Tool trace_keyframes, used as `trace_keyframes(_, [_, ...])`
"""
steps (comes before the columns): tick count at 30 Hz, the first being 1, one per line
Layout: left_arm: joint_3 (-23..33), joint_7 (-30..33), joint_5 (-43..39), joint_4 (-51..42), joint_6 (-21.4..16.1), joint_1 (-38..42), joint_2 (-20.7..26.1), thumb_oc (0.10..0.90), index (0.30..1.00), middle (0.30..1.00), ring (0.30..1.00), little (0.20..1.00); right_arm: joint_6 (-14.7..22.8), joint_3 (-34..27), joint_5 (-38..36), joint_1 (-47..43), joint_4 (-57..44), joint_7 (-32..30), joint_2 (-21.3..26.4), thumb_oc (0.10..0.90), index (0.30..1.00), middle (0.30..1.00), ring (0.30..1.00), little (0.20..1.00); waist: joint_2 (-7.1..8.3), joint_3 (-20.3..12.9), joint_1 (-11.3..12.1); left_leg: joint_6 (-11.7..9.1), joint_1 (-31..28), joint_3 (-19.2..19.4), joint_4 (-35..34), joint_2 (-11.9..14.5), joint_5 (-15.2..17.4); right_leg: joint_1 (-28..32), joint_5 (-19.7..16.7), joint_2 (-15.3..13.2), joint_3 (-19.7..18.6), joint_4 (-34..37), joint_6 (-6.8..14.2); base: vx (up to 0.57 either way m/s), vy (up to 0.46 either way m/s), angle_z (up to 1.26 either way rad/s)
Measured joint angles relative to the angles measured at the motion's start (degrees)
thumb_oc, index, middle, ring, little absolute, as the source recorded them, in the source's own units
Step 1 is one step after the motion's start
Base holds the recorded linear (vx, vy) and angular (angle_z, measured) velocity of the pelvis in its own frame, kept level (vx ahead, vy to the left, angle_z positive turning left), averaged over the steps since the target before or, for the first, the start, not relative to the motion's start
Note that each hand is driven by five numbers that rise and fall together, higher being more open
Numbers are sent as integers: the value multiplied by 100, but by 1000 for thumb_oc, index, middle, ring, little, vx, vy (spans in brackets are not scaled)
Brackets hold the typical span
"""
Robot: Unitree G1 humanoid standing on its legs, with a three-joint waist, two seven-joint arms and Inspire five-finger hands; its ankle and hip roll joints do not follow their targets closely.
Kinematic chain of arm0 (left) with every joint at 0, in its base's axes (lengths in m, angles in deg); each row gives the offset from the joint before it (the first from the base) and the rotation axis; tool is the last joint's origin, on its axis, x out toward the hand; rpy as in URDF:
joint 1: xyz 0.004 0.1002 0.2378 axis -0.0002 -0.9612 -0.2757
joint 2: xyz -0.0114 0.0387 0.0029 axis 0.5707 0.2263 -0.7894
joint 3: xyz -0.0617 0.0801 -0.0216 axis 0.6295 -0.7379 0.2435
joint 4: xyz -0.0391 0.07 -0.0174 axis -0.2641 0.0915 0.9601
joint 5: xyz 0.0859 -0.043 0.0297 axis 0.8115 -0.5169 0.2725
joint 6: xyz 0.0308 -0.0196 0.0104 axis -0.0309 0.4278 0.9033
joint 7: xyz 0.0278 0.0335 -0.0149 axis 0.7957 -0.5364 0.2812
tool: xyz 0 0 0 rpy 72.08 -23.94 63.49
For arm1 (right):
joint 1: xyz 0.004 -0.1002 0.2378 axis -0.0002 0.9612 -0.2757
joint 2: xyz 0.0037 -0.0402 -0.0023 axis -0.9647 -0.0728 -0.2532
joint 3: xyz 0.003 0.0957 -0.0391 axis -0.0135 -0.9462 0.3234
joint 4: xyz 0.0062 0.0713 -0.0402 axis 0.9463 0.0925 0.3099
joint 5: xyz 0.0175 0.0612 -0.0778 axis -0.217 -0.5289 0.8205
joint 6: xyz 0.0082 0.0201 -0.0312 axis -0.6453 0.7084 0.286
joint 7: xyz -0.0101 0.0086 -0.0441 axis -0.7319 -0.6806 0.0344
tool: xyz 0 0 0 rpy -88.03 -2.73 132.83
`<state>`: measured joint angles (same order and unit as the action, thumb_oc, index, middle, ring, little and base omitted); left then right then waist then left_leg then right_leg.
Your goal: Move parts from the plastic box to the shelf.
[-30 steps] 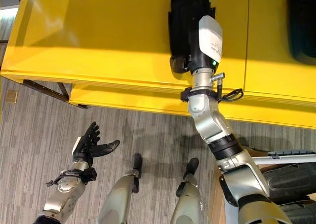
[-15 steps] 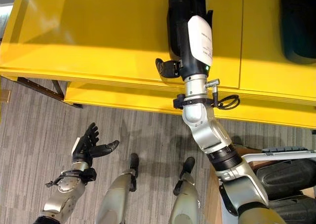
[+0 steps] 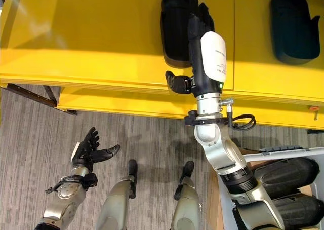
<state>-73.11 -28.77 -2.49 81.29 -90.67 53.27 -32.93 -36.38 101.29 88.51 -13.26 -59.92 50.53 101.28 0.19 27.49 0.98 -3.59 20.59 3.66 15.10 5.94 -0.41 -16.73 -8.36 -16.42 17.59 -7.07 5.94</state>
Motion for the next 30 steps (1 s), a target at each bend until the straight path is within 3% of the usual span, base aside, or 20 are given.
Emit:
trace_keyframes(2, [117,-1,27,-64,-2,-107,-115,900,1000,1000,1000,1000,114,-333,415,831,-500,35,145,900,1000,1000,1000,1000,67,-20,70,-15,-23,0,-24,19,8,17,19,22,3,16,-8,2,-3,-9])
trace_keyframes(3, [197,88,26,-61,17,-307,-157,900,1000,1000,1000,1000,162,-378,713,1371,-576,53,161,900,1000,1000,1000,1000,183,-46,-5,-20,-79,87,-23,55,50,26,20,34,-61,43,-12,2,-3,-25])
trace_keyframes(4, [180,89,27,-60,38,-353,-158,900,1000,1000,1000,1000,147,-383,825,1464,-544,59,184,900,1000,1000,1000,1000,195,-47,-98,-21,-76,93,-9,61,69,26,8,56,-77,60,-15,0,-8,-24])
trace_keyframes(7, [165,79,47,-63,51,-347,-179,900,1000,1000,1000,1000,111,-382,1093,1503,-491,117,234,900,1000,1000,1000,1000,194,-47,-230,-13,-76,92,-2,106,88,22,-20,94,-132,80,-31,-2,-6,-7])
trace_keyframes(13, [164,93,238,-72,47,-319,-182,900,1000,1000,1000,1000,139,-321,1937,1588,-107,66,321,900,1000,1000,1000,1000,191,-50,-228,-44,-77,116,3,171,87,6,-16,132,-142,84,-58,2,1,-1])
trace_keyframes(17, [157,99,240,-73,41,-297,-182,900,1000,1000,1000,1000,1,-49,2190,1604,507,22,315,900,1000,1000,1000,1000,185,-53,-232,-59,-77,148,0,172,79,-5,-21,129,-151,93,-59,0,0,0])
trace_keyframes(30, [130,117,245,-40,-36,-215,-180,900,1000,1000,1000,1000,-224,364,2562,1531,1083,-88,244,900,1000,1000,1000,1000,98,-99,-195,-84,-79,168,-19,172,64,-25,-21,119,-158,86,-58,0,0,0])
